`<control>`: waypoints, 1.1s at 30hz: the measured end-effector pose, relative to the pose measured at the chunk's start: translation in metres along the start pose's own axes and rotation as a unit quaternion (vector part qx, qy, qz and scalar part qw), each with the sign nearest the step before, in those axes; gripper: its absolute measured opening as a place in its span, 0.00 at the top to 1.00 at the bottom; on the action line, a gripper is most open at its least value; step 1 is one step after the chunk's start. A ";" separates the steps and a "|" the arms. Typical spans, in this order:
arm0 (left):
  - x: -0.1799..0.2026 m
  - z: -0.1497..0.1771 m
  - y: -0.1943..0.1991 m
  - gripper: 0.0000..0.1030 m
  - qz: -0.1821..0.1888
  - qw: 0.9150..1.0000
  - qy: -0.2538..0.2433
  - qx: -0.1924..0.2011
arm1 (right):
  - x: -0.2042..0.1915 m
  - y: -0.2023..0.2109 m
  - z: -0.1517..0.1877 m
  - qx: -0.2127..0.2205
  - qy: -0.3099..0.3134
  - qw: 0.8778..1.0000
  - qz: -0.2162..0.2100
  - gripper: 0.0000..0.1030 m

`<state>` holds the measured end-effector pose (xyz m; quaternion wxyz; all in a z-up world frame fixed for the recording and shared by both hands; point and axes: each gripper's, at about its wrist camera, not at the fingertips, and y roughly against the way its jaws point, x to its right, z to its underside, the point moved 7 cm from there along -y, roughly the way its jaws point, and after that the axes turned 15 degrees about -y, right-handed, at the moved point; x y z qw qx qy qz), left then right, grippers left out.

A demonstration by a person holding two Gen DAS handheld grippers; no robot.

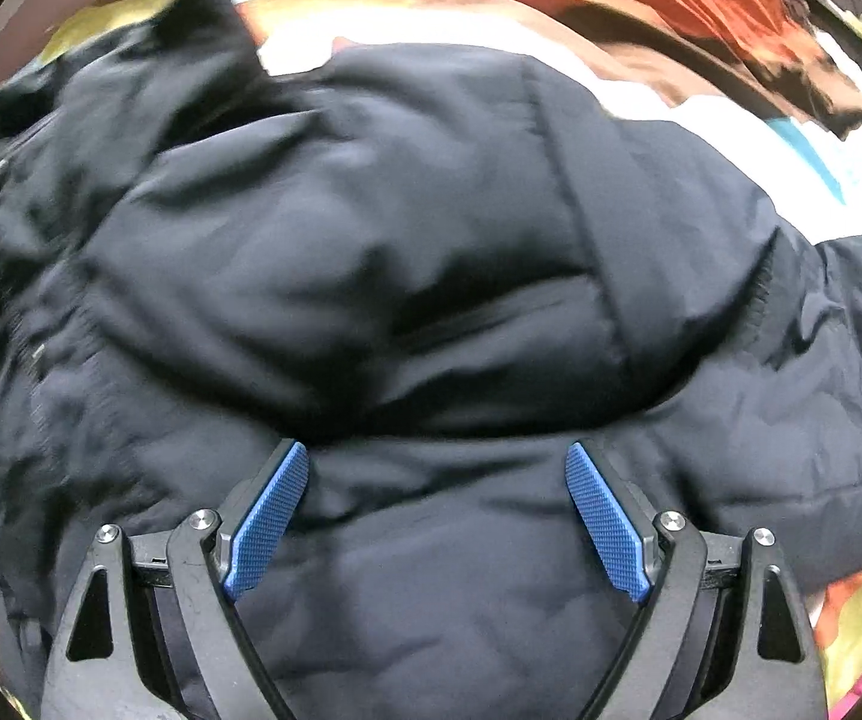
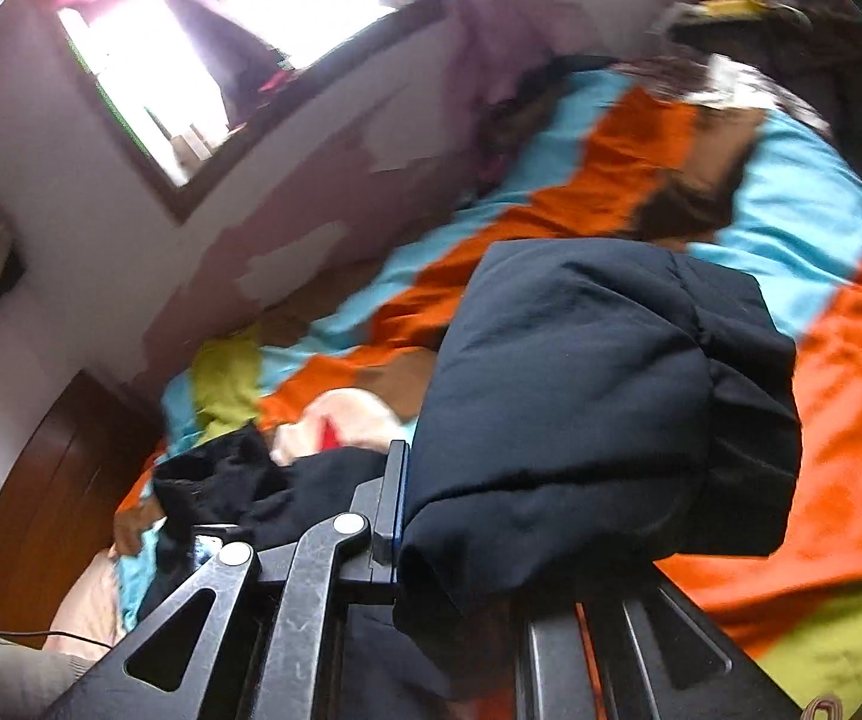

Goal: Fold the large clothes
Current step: 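Carry the held sleeve across the jacket body with the right tool and release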

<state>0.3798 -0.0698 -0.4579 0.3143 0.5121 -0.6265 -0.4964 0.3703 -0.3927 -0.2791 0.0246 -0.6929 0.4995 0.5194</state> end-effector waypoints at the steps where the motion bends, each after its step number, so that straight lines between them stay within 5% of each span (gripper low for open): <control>1: -0.011 0.009 0.006 0.18 -0.001 1.000 0.011 0.001 | -0.011 -0.006 0.003 -0.006 0.007 1.000 -0.008 0.89; 16: -0.142 0.179 0.078 0.18 -0.007 0.992 0.126 0.001 | -0.160 -0.085 0.098 -0.108 0.103 0.986 -0.075 0.89; 26: -0.213 0.279 0.120 0.18 -0.010 0.981 0.194 -0.005 | -0.235 -0.143 0.215 -0.203 0.202 0.956 -0.070 0.89; 33: -0.238 0.327 0.138 0.18 -0.012 0.976 0.219 -0.010 | -0.244 -0.188 0.304 -0.263 0.263 0.928 -0.031 0.89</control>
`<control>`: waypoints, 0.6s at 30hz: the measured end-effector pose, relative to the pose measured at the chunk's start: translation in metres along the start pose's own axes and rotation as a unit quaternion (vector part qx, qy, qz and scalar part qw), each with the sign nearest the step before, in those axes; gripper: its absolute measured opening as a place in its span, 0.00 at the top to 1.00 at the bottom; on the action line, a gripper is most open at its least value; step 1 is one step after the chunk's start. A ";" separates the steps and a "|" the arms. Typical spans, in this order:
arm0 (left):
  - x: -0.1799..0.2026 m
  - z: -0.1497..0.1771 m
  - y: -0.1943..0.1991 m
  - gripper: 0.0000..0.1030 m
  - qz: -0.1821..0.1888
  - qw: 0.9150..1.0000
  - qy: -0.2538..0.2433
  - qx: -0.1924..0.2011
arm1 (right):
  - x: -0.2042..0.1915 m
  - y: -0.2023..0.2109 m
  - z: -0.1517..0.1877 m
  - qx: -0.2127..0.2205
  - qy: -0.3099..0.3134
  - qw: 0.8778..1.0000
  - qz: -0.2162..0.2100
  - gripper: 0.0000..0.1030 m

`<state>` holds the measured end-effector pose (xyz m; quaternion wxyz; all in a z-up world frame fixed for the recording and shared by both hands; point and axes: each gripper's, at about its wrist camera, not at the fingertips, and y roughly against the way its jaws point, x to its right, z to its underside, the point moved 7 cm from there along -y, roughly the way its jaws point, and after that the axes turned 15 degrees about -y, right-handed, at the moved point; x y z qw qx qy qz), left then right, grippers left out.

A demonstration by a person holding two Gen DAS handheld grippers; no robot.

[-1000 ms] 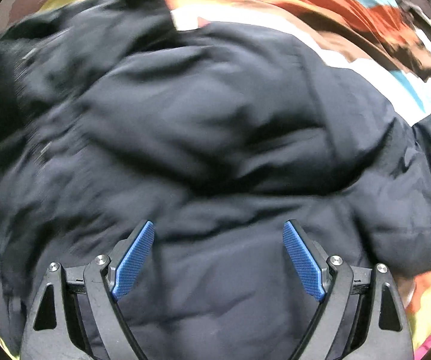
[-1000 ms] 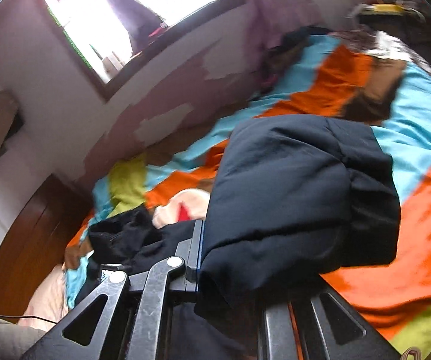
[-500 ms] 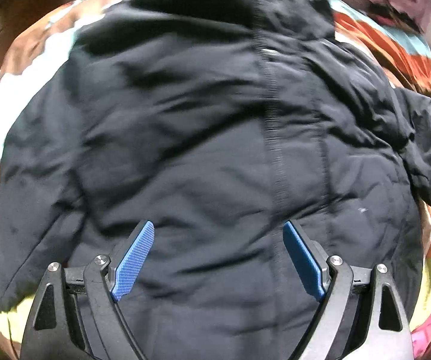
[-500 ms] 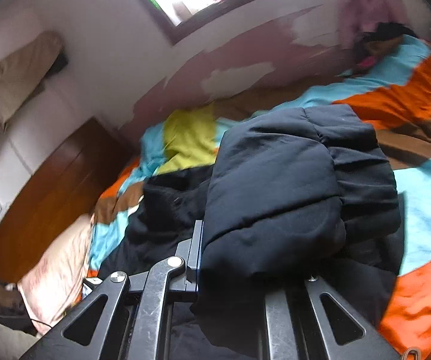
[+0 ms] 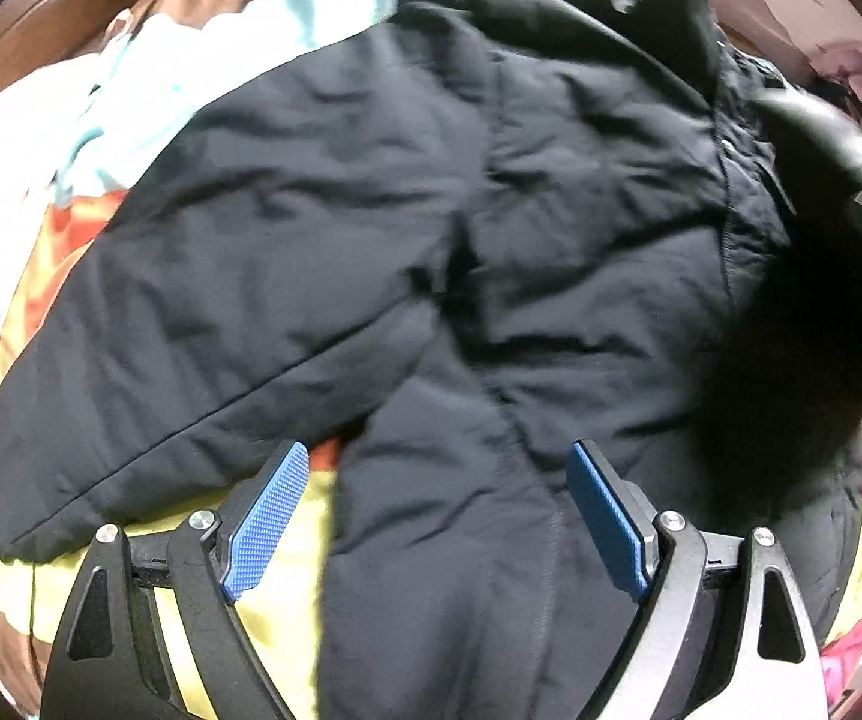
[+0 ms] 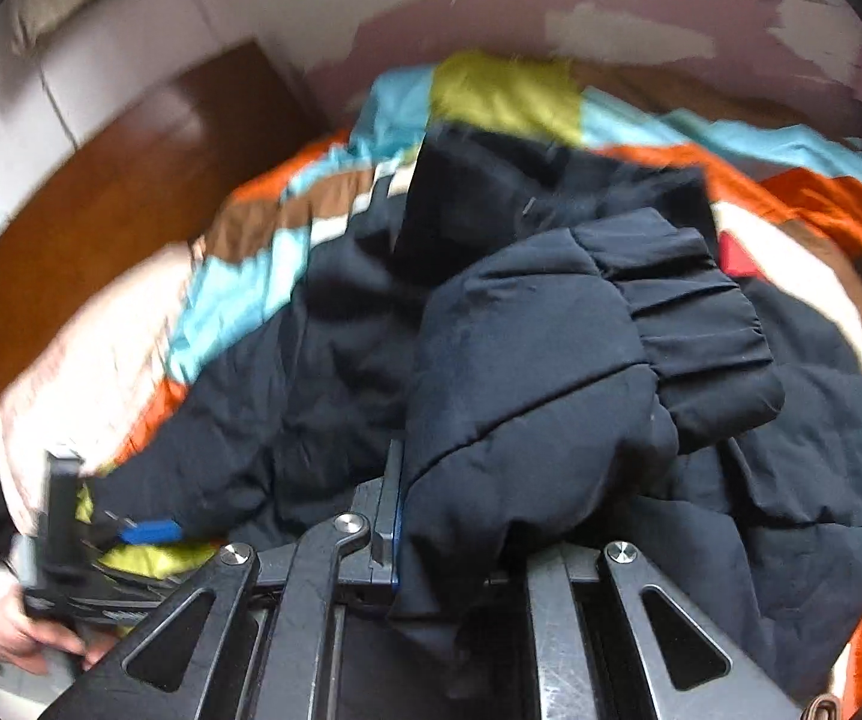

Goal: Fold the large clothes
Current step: 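Carry the held sleeve across the jacket body with the right tool and release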

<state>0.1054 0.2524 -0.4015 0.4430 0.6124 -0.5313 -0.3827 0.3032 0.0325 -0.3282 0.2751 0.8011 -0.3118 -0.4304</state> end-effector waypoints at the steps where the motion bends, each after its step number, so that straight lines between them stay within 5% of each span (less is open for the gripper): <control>1: -0.009 0.005 0.002 0.18 0.000 1.000 0.006 0.000 | -0.002 -0.008 0.005 -0.009 0.002 1.000 0.005 0.89; 7: -0.048 0.028 0.006 0.18 -0.001 0.999 0.034 -0.010 | -0.018 -0.046 0.035 -0.042 0.027 0.998 0.035 0.88; 12: -0.064 0.034 0.010 0.18 -0.002 0.999 0.041 -0.012 | -0.024 -0.082 0.061 -0.071 0.117 0.984 0.113 0.86; 14: -0.067 0.035 0.011 0.18 -0.002 0.999 0.041 -0.011 | -0.031 -0.092 0.072 -0.069 0.195 0.965 0.159 0.86; 18: -0.073 0.032 0.007 0.18 -0.001 0.999 0.046 -0.013 | -0.043 -0.109 0.100 -0.069 0.350 0.903 0.238 0.86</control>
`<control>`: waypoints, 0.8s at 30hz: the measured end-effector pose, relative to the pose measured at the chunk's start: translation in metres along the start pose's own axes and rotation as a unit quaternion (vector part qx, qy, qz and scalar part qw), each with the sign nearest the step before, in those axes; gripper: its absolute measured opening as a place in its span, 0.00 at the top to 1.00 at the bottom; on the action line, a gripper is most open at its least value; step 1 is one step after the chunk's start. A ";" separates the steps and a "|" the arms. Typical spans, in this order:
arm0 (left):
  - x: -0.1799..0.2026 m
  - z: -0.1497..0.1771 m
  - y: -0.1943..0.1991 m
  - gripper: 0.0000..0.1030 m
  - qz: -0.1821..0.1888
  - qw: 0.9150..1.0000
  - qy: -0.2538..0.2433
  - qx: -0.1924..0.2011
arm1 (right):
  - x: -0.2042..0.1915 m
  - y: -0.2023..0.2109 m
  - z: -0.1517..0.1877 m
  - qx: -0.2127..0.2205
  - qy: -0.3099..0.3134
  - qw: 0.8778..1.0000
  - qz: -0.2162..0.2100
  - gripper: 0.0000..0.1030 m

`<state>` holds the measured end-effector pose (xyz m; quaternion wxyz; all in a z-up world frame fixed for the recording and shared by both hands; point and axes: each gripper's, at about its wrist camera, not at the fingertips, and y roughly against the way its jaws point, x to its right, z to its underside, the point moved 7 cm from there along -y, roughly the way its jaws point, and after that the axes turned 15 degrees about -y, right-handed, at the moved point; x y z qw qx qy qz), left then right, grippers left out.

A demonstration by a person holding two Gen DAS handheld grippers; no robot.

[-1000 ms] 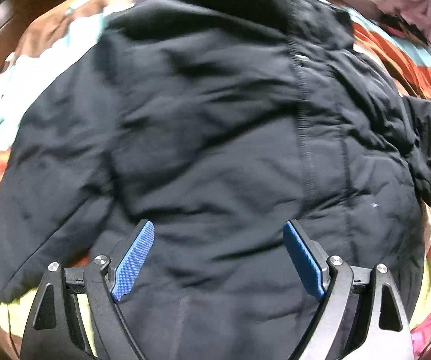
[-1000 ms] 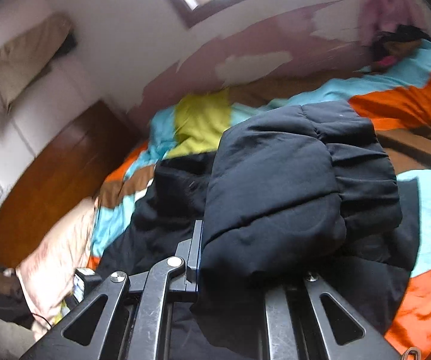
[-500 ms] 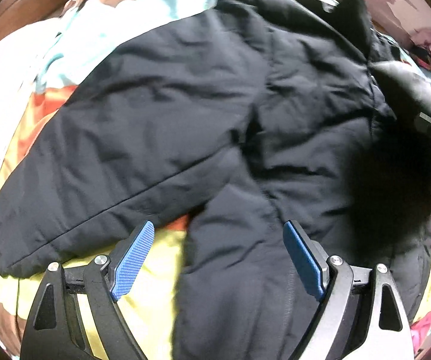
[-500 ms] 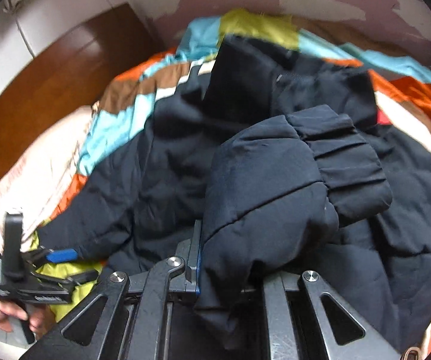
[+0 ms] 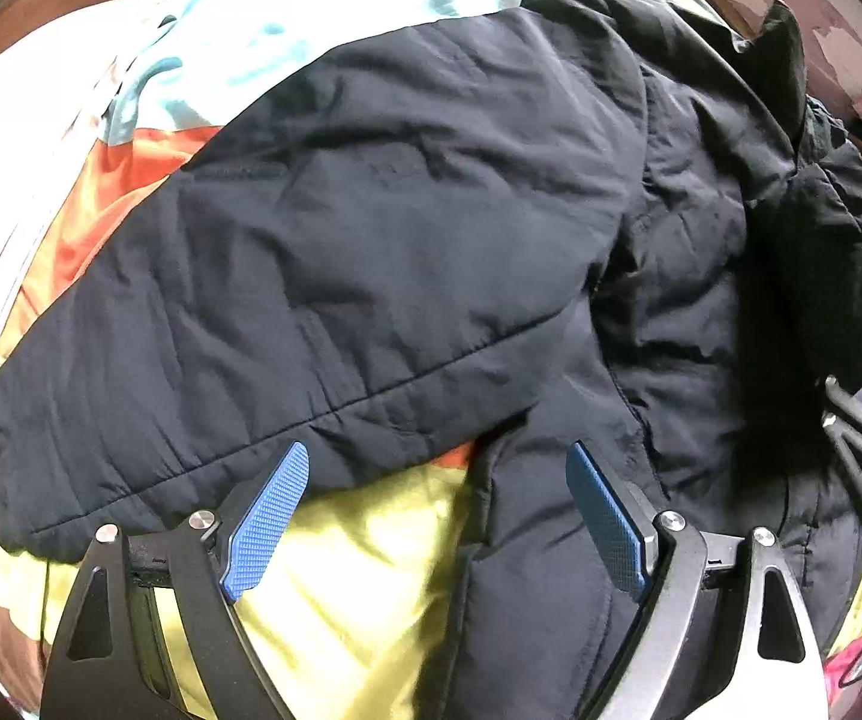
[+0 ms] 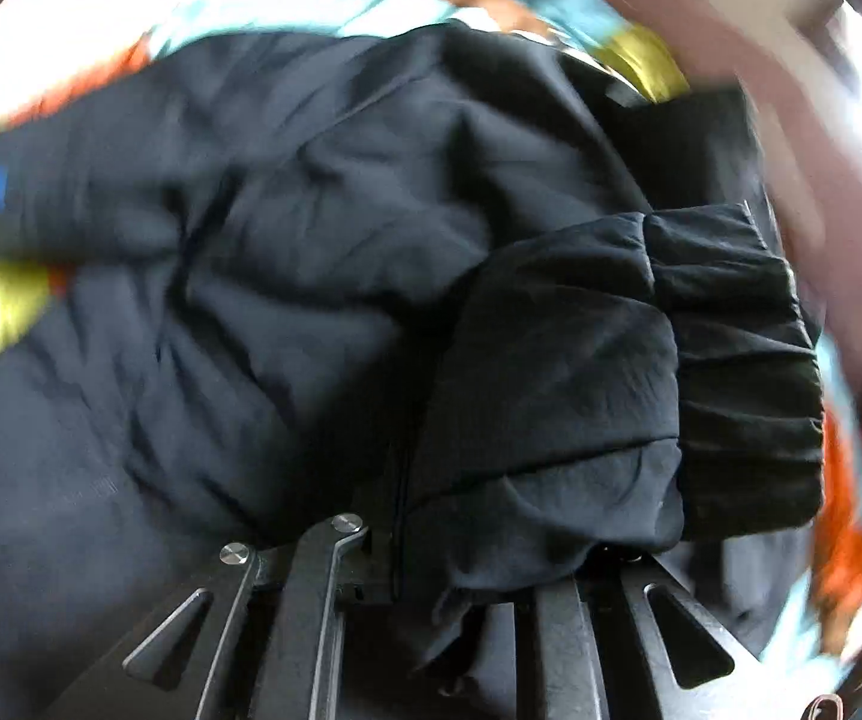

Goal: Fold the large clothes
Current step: 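Carry the held sleeve across the jacket body with the right tool and release, then grasp the cuff of the other sleeve with the left tool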

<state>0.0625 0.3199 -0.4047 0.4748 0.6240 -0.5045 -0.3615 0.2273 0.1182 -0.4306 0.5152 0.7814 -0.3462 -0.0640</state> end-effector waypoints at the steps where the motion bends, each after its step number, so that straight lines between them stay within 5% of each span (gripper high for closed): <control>1: -0.003 0.000 0.000 0.18 0.000 1.000 0.002 0.000 | -0.004 -0.001 0.002 0.001 0.020 1.000 0.012 0.86; 7: -0.019 -0.004 0.000 0.18 0.006 1.000 0.014 -0.002 | -0.013 -0.008 0.013 -0.001 0.060 0.998 0.026 0.82; 11: -0.028 -0.008 0.002 0.18 0.020 0.999 0.026 -0.002 | -0.032 -0.004 0.028 0.004 0.108 0.994 0.026 0.61; 15: -0.035 -0.016 0.005 0.18 0.042 0.998 0.035 0.003 | -0.055 0.005 0.045 0.023 0.158 0.987 0.011 0.54; 19: -0.027 -0.025 0.014 0.18 0.090 0.995 0.030 0.011 | -0.053 0.027 0.065 0.015 0.107 0.993 -0.050 0.52; 24: 0.000 -0.036 0.016 0.18 0.146 0.989 0.003 0.018 | -0.016 0.060 0.091 -0.004 -0.028 0.990 -0.136 0.44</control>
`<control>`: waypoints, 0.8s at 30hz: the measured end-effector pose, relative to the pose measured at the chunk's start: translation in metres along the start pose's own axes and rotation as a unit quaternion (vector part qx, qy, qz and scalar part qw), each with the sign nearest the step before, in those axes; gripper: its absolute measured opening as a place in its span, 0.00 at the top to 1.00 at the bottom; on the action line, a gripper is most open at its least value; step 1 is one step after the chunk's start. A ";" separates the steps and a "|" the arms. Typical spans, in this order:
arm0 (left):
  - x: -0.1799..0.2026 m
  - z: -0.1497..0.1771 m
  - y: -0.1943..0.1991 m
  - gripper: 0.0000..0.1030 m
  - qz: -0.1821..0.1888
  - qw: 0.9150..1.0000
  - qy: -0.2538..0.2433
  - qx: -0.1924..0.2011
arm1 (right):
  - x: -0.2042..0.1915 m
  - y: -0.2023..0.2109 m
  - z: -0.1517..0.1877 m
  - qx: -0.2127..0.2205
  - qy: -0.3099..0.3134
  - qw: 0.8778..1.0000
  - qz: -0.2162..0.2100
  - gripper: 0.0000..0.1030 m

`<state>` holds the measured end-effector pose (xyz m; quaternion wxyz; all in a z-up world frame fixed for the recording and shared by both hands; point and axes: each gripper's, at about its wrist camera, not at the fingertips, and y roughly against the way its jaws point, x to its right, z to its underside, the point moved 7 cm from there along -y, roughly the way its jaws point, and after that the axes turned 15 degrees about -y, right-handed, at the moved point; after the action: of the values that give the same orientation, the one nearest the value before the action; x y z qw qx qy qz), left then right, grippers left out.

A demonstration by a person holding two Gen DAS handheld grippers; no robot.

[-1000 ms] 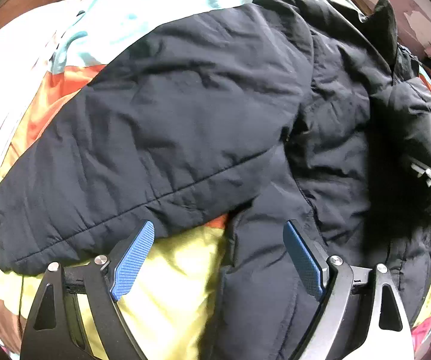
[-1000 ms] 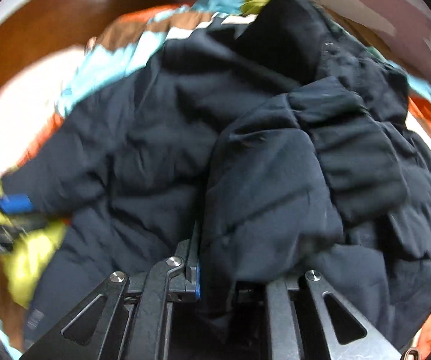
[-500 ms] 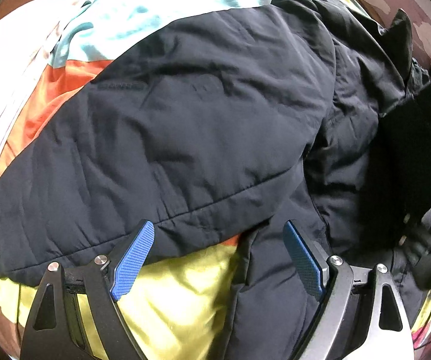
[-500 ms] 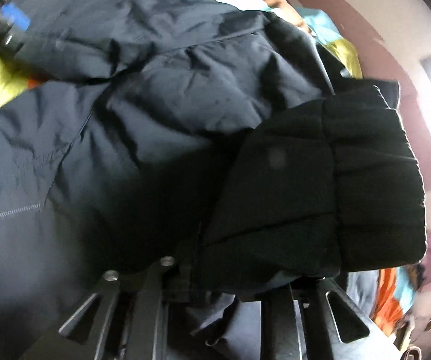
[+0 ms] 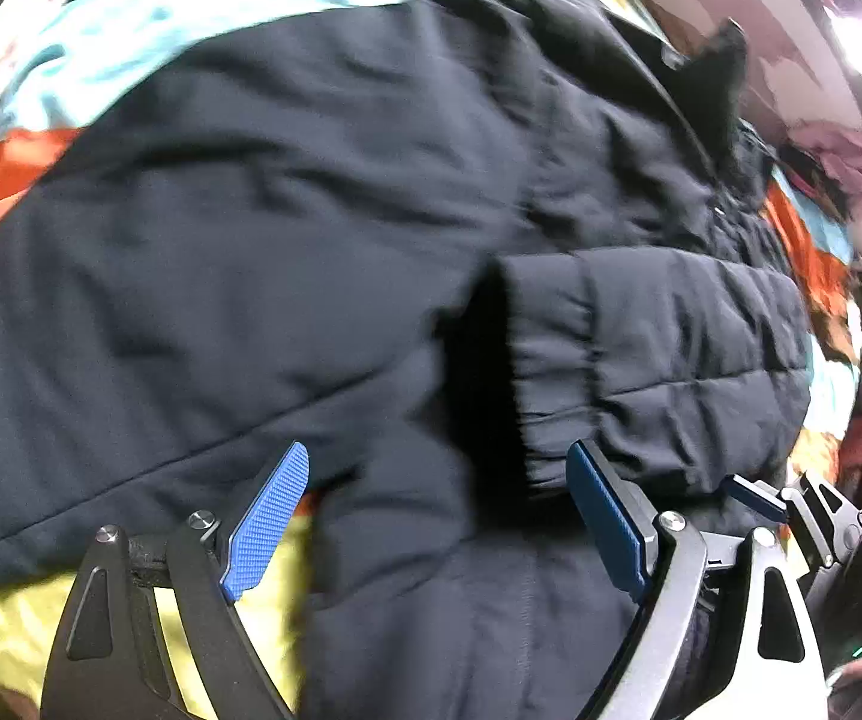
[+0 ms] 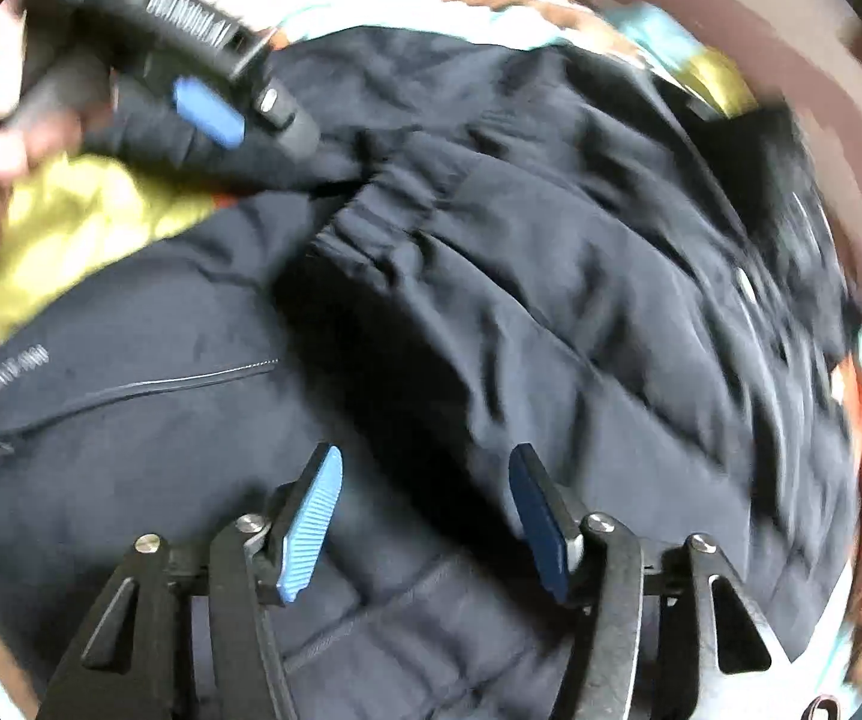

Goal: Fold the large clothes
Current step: 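Grasp the cuff of the other sleeve with the left tool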

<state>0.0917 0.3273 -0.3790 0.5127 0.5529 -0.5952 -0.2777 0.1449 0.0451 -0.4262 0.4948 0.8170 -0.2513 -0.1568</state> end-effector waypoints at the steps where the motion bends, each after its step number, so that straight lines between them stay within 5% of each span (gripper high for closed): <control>1: 0.005 -0.002 -0.005 0.18 0.003 1.000 -0.006 -0.002 | 0.008 0.005 0.004 -0.001 -0.025 1.000 -0.006 0.43; 5: 0.016 -0.013 -0.025 0.22 0.012 1.000 -0.019 -0.008 | 0.053 0.022 0.017 -0.009 -0.130 0.991 -0.017 0.43; 7: 0.023 -0.014 -0.036 0.40 0.007 1.000 -0.026 -0.008 | 0.073 0.026 0.010 -0.007 -0.173 0.985 -0.020 0.43; 9: 0.025 -0.006 -0.048 0.74 0.008 0.999 -0.027 -0.021 | 0.095 0.036 0.018 0.002 -0.223 0.975 -0.027 0.43; 13: 0.016 -0.009 -0.049 0.91 0.025 1.000 -0.007 -0.013 | 0.132 0.046 0.013 0.025 -0.301 0.953 -0.032 0.43; 17: -0.003 -0.009 -0.029 0.97 0.028 0.999 0.024 0.024 | 0.171 0.049 0.004 0.047 -0.351 0.935 -0.006 0.43; 21: -0.039 0.002 -0.009 1.00 -0.048 0.997 0.045 0.036 | 0.191 0.048 -0.008 0.068 -0.373 0.925 0.011 0.43; 24: -0.062 0.016 -0.010 1.00 -0.054 0.995 0.078 0.022 | 0.195 0.050 -0.022 0.095 -0.380 0.920 0.007 0.43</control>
<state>0.0724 0.3796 -0.4113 0.5298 0.6149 -0.5289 -0.2480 0.3043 -0.0679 -0.3733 0.2832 0.7371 -0.4399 -0.4277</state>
